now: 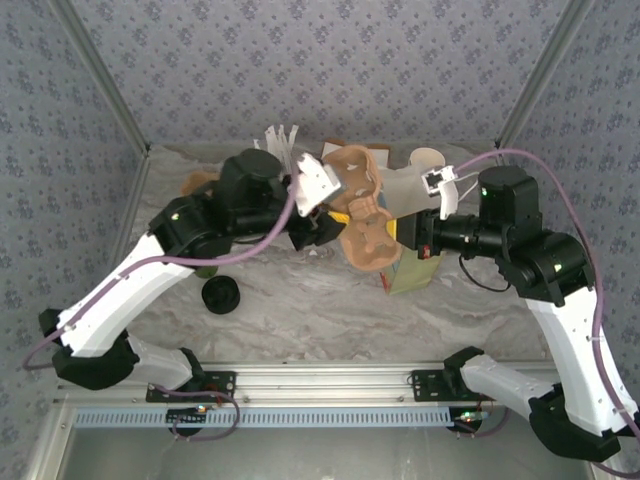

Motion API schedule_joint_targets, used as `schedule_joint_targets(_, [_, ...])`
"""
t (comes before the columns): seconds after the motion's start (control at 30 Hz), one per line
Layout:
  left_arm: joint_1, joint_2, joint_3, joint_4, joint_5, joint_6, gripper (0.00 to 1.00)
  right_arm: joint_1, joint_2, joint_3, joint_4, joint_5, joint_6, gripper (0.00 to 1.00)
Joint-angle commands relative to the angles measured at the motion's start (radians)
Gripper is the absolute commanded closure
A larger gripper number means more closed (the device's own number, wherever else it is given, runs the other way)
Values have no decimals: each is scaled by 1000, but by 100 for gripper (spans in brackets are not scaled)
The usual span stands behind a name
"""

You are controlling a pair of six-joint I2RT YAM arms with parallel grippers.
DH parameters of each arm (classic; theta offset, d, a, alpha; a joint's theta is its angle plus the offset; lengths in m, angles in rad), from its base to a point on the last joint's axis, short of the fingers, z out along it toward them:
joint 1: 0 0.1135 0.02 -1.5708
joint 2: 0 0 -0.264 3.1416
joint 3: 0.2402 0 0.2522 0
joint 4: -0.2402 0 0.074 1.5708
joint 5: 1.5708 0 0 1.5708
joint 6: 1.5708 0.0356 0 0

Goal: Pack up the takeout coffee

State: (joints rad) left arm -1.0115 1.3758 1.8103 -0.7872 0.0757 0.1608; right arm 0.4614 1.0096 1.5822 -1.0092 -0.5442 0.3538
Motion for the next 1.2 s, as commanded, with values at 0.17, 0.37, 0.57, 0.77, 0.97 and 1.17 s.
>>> schedule_joint_targets(0.17, [-35,13,-2,-2,-21,154,49,75,18,28,-34,51,32,100])
schedule_joint_targets(0.37, [-39,37,-9,-37,-22,193,46,112,32,36,-35,70,35,100])
schedule_joint_targets(0.57, [-47,54,-16,-54,-24,212,44,136,43,38,-20,79,44,100])
schedule_joint_targets(0.77, [-49,72,-29,-58,-74,212,43,153,48,35,-7,85,52,100])
schedule_joint_targets(0.97, [-52,86,-30,-59,-116,210,43,164,49,30,0,92,57,100])
schedule_joint_targets(1.17, [-55,99,-18,-68,-117,206,44,172,49,22,6,100,58,100])
